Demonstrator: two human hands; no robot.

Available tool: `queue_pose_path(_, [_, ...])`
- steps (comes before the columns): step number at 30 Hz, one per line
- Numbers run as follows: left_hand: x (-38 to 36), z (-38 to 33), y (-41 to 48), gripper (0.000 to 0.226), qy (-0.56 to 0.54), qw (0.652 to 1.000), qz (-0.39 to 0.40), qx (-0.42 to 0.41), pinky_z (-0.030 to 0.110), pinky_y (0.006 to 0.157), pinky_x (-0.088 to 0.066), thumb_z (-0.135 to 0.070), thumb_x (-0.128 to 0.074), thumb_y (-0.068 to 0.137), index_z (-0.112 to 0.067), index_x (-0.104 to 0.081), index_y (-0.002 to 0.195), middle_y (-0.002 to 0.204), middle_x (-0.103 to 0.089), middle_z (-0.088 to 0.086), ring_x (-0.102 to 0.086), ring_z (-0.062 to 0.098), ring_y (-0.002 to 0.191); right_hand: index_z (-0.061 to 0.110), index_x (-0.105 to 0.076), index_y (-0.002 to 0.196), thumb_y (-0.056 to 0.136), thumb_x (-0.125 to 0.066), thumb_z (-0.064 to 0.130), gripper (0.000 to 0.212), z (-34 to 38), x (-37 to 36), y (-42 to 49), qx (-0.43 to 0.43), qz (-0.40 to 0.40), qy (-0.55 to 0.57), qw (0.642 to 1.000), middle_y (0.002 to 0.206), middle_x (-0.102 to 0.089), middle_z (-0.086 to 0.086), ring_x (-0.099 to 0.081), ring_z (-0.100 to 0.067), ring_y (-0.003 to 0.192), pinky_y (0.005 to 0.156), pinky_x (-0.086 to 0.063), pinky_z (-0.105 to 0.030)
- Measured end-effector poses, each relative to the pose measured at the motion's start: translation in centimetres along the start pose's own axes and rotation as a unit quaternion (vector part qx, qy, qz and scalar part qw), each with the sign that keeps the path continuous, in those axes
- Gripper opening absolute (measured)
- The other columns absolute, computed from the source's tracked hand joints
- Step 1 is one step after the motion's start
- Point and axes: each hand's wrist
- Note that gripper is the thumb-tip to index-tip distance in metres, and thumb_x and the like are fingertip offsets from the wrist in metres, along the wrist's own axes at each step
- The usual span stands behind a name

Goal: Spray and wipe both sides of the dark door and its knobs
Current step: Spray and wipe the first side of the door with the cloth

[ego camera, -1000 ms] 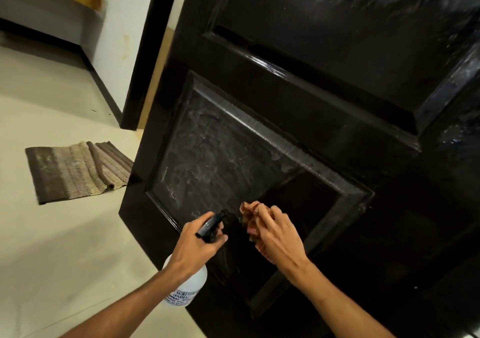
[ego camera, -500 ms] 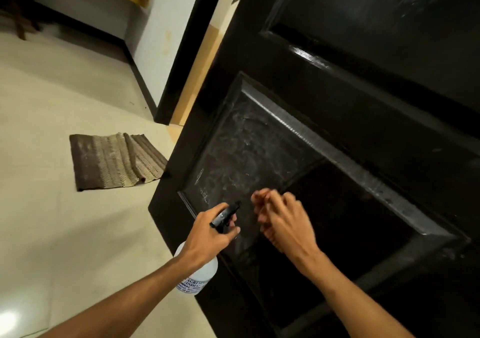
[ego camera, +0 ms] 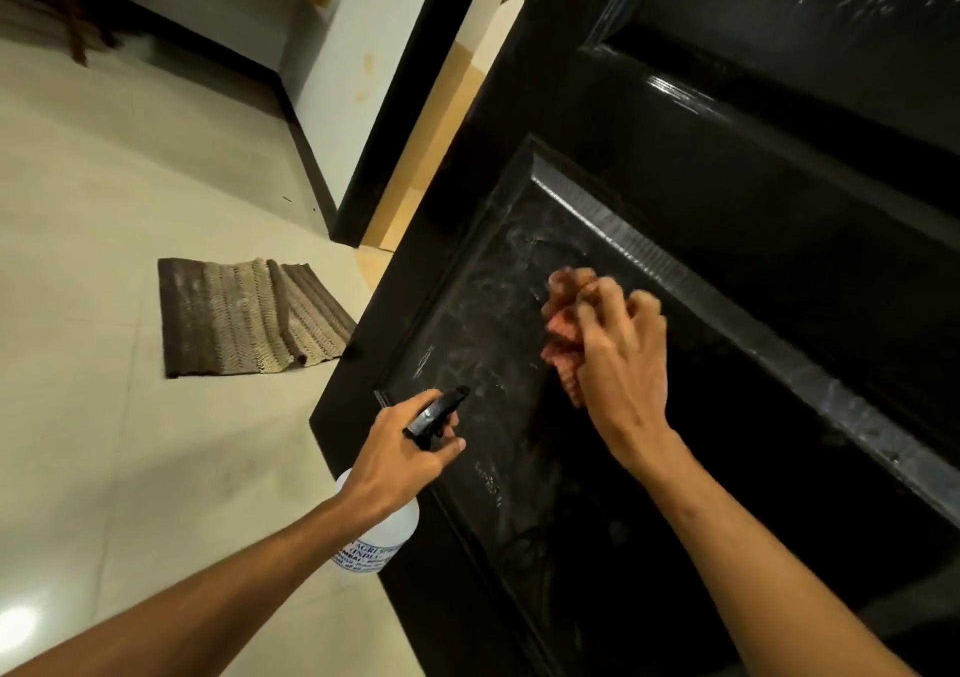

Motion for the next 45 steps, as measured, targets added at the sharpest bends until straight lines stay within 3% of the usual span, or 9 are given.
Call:
queue_pose_path(3, [1.0, 1.2, 1.4, 0.024, 0.007, 1.000, -0.009, 0.011, 0.009, 0.076, -0.052, -0.003, -0.084, 0.083, -0.016, -0.068, 0.096, 0.085, -0.072, 0.000, -0.071, 0.002, 0.084, 0.022, -0.055, 0.136, 0.100, -0.057, 0.026, 0.036, 2.5, -2.2, 1.7, -0.004, 0.012, 0.043, 0.999, 0.136, -0.047, 0.002, -0.046, -0.024, 0.117, 0.095, -0.040, -0.040])
queue_pose_path(7, [1.9, 1.4, 3.1, 0.022, 0.028, 0.999, -0.015, -0.006, 0.012, 0.076, -0.054, -0.006, -0.085, 0.083, -0.014, -0.069, 0.096, 0.083, -0.073, 0.000, -0.072, 0.011, 0.084, 0.021, -0.065, 0.123, 0.085, -0.071, 0.035, 0.041, 6.7, -5.1, -1.5, 0.228, 0.098, 0.030, 0.968, 0.120, -0.052, 0.000, -0.047, -0.026, 0.098, 0.074, -0.043, -0.039])
queue_pose_path(13, [3.6, 1.8, 7.2, 0.021, 0.017, 0.998, -0.045, -0.038, 0.018, 0.077, -0.057, -0.006, -0.084, 0.083, -0.013, -0.069, 0.096, 0.085, -0.073, 0.002, -0.072, 0.013, 0.083, 0.012, -0.060, 0.127, 0.094, -0.067, 0.025, 0.037, 1.6, -3.0, 12.9, 0.051, -0.046, -0.003, 0.998, 0.131, -0.047, -0.005, -0.042, -0.032, 0.113, 0.093, -0.043, -0.045])
queue_pose_path(19, [4.7, 1.6, 7.9, 0.021, 0.004, 0.998, -0.047, -0.033, 0.012, 0.077, -0.054, -0.009, -0.084, 0.085, -0.016, -0.068, 0.097, 0.086, -0.072, 0.000, -0.071, 0.009, 0.085, 0.017, -0.066, 0.130, 0.083, -0.074, 0.044, 0.055, 7.4, -7.7, 7.8, 0.263, 0.150, -0.027, 0.953, 0.131, -0.053, -0.004, -0.041, -0.030, 0.109, 0.085, -0.040, -0.041])
queue_pose_path(22, [5.9, 1.7, 7.9, 0.021, 0.008, 0.998, -0.048, -0.027, 0.012, 0.078, -0.054, -0.011, -0.083, 0.086, -0.018, -0.068, 0.098, 0.088, -0.073, 0.000, -0.071, 0.007, 0.086, 0.017, -0.070, 0.120, 0.075, -0.086, 0.035, 0.052, 4.5, -6.0, 12.3, 0.165, 0.060, 0.050, 0.983, 0.123, -0.058, -0.004, -0.051, -0.031, 0.105, 0.084, -0.044, -0.041])
queue_pose_path(26, [6.8, 3.9, 6.9, 0.022, 0.036, 0.998, -0.056, -0.006, 0.015, 0.080, -0.055, -0.012, -0.084, 0.085, -0.019, -0.067, 0.098, 0.087, -0.072, -0.002, -0.070, 0.003, 0.085, 0.013, -0.067, 0.120, 0.086, -0.075, 0.027, 0.038, 5.3, -5.6, 12.9, 0.070, -0.046, -0.040, 0.996, 0.127, -0.055, -0.010, -0.042, -0.033, 0.115, 0.096, -0.037, -0.047])
queue_pose_path(32, [7.3, 6.8, 5.3, 0.031, 0.043, 0.997, -0.058, 0.028, 0.040, 0.096, -0.058, -0.020, -0.087, 0.082, -0.021, -0.068, 0.106, 0.094, -0.073, -0.006, -0.071, 0.010, 0.095, 0.020, -0.064, 0.134, 0.084, -0.069, 0.044, 0.056, 13.1, -13.2, -1.9, 0.321, 0.245, -0.053, 0.913, 0.133, -0.048, -0.002, -0.037, -0.027, 0.112, 0.086, -0.044, -0.038])
queue_pose_path(38, [8.5, 9.4, 4.9, 0.026, 0.068, 0.995, -0.061, 0.049, 0.022, 0.086, -0.055, -0.018, -0.085, 0.084, -0.024, -0.066, 0.100, 0.091, -0.069, -0.006, -0.068, 0.006, 0.093, 0.017, -0.058, 0.140, 0.086, -0.072, 0.042, 0.062, 12.4, -12.7, 6.7, 0.213, 0.095, -0.131, 0.963, 0.144, -0.046, -0.004, -0.034, -0.029, 0.119, 0.095, -0.037, -0.039])
queue_pose_path(45, [8.1, 11.9, 3.2, 0.030, 0.081, 0.992, -0.073, 0.056, 0.032, 0.087, -0.059, -0.024, -0.088, 0.080, -0.021, -0.070, 0.103, 0.090, -0.073, -0.007, -0.070, 0.011, 0.089, 0.025, -0.065, 0.134, 0.092, -0.062, 0.044, 0.046, 17.8, -18.3, -5.4, 0.372, 0.324, -0.084, 0.866, 0.144, -0.043, 0.001, -0.030, -0.028, 0.124, 0.096, -0.036, -0.038])
Point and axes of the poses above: each hand's wrist, its own y-axis towards the middle knuckle, its own x-axis out of the back of the hand, z = x × y
